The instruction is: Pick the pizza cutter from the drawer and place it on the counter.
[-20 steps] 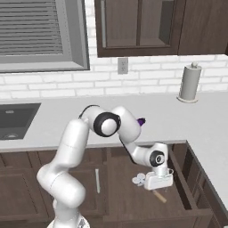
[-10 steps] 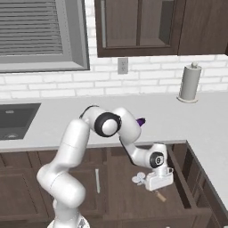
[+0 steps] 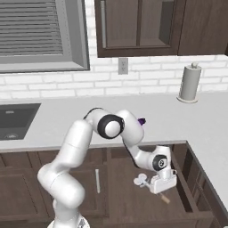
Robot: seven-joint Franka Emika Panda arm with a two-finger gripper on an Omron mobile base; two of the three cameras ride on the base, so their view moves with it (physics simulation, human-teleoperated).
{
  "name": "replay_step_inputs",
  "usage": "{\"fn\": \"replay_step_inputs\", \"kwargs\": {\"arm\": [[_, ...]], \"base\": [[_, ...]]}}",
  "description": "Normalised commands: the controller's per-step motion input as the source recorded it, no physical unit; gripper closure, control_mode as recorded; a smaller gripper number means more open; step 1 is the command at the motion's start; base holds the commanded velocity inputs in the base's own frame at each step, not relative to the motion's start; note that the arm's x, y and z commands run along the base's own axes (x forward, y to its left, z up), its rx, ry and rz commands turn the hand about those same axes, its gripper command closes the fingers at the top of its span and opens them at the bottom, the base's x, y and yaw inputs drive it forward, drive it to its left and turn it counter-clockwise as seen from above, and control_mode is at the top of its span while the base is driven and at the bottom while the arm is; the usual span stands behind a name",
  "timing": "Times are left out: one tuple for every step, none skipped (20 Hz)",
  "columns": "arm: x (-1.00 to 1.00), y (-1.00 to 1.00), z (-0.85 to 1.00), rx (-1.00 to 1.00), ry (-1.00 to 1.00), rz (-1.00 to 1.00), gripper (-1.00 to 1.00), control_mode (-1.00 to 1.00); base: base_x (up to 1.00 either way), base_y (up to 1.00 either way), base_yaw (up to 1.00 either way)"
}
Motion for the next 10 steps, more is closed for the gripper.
{"fn": "replay_step_inputs", "kwargs": {"arm": [[-0.37, -0.39, 0.04, 0.17, -0.19, 0.0, 1.0, -1.0], [-0.34, -0.37, 0.34, 0.24, -0.29, 0.0, 1.0, -1.0], [-0.36, -0.26, 0.46, 0.25, -0.32, 0.0, 1.0, -1.0], [-0.32, -0.23, 0.67, 0.28, -0.35, 0.0, 1.0, -1.0], [-0.26, -0.08, 1.0, 0.26, -0.38, 0.0, 1.0, -1.0], [-0.17, 0.0, 1.0, 0.23, -0.35, 0.0, 1.0, -1.0], [-0.06, 0.0, 1.0, 0.2, -0.33, 0.0, 1.0, -1.0], [0.0, 0.03, 1.0, 0.13, -0.31, -0.01, 1.0, -1.0], [0.0, 0.16, 1.0, 0.09, -0.31, -0.03, 1.0, -1.0], [0.0, 0.24, 1.0, 0.08, -0.3, -0.04, 1.0, -1.0]], "base": [[0.0, 0.0, 0.0], [0.0, 0.0, 0.0], [0.0, 0.0, 0.0], [0.0, 0.0, 0.0], [0.0, 0.0, 0.0], [0.0, 0.0, 0.0], [0.0, 0.0, 0.0], [0.0, 0.0, 0.0], [0.0, 0.0, 0.0], [0.0, 0.0, 0.0]]}}
